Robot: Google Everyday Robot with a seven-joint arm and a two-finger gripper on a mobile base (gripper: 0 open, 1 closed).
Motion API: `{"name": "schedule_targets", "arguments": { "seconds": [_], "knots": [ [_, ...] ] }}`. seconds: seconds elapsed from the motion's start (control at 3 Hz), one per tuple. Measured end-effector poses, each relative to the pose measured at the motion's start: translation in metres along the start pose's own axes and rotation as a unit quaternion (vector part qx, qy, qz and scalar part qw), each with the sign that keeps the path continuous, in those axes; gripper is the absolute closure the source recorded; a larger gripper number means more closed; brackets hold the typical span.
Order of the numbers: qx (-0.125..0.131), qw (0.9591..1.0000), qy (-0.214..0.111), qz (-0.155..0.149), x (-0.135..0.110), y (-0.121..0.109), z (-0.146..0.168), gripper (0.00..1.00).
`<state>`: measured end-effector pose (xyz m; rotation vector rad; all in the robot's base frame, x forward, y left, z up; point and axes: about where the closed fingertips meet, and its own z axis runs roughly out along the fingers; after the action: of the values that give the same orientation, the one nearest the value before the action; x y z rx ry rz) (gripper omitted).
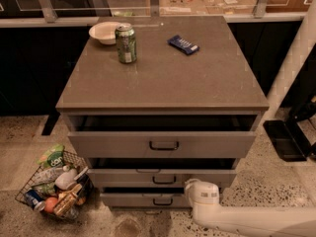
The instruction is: Close middle drawer
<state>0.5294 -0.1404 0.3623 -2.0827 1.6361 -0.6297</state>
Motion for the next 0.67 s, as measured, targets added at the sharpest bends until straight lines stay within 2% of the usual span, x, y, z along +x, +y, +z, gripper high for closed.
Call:
{"name": "schedule_targets", "arguments": {
  "seconds": [0.33, 0.67],
  "knots": [
    [0.0, 1.0, 0.0, 0.0, -0.0002, 0.0004, 0.0005, 0.82],
    [-0.001, 1.0, -0.001, 0.0, -0.0006, 0.0009, 0.0011, 0.51]
  ]
}}
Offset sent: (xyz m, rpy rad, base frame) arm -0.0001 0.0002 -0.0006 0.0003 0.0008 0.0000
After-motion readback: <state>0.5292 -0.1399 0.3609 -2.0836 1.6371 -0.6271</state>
